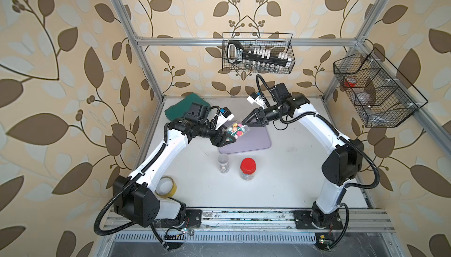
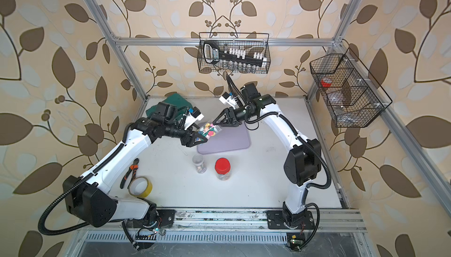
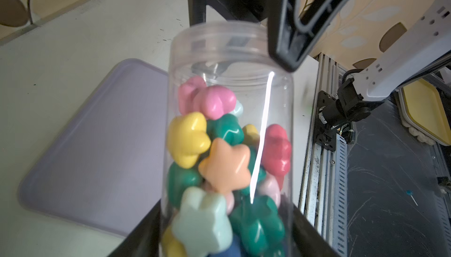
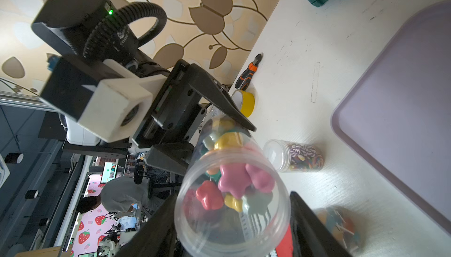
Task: Pour the candies out of the jar
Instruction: Unscrew the lid from the jar.
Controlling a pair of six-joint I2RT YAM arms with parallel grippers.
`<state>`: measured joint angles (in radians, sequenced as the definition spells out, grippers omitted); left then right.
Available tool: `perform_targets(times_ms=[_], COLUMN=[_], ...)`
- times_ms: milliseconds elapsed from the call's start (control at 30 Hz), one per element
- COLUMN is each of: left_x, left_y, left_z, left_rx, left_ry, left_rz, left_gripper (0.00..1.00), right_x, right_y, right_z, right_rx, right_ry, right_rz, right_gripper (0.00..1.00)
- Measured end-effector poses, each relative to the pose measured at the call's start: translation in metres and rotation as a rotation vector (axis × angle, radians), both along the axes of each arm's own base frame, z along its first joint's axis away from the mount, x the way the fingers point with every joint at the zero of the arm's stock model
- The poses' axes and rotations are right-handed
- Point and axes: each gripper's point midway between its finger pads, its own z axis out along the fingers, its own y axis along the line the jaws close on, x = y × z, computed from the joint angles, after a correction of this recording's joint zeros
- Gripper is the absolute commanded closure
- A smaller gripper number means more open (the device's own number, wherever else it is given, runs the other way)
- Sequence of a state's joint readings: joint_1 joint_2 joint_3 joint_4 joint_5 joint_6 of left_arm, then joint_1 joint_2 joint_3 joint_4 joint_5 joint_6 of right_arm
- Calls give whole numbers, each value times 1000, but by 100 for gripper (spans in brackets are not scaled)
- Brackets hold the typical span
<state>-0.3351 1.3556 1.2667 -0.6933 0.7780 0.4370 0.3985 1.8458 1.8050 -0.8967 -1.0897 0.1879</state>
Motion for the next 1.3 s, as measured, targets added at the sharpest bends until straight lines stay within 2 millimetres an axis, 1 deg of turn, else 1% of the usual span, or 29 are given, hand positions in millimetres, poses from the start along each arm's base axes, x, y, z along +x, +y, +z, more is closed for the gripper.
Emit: perform_targets(times_ms=[67,133,267,367,533,1300], left_x=[0,0,1,1,1,2], left_y=[0,0,-1,-1,-1,-2], left_z=[0,0,4,7,7,8], left_rx=[0,-1,-7,-10,-11,-14], left_ry=[0,0,-6,-14,-13,-20], left_rz=[0,0,-1,-2,-3,-4], left_gripper=[34,34,34,34,34,34], right_x=[0,-1,-2,-2,-3,-4], right_y=[0,0,1,1,1,1], right_z=[0,1,2,3,4,6], right_rx=[1,4,12,20,27,39], right_ry=[-1,-2,-1,1,4,-19], right_rz=[1,3,10,15,21,35], right_gripper=[33,28,28,32,33,54])
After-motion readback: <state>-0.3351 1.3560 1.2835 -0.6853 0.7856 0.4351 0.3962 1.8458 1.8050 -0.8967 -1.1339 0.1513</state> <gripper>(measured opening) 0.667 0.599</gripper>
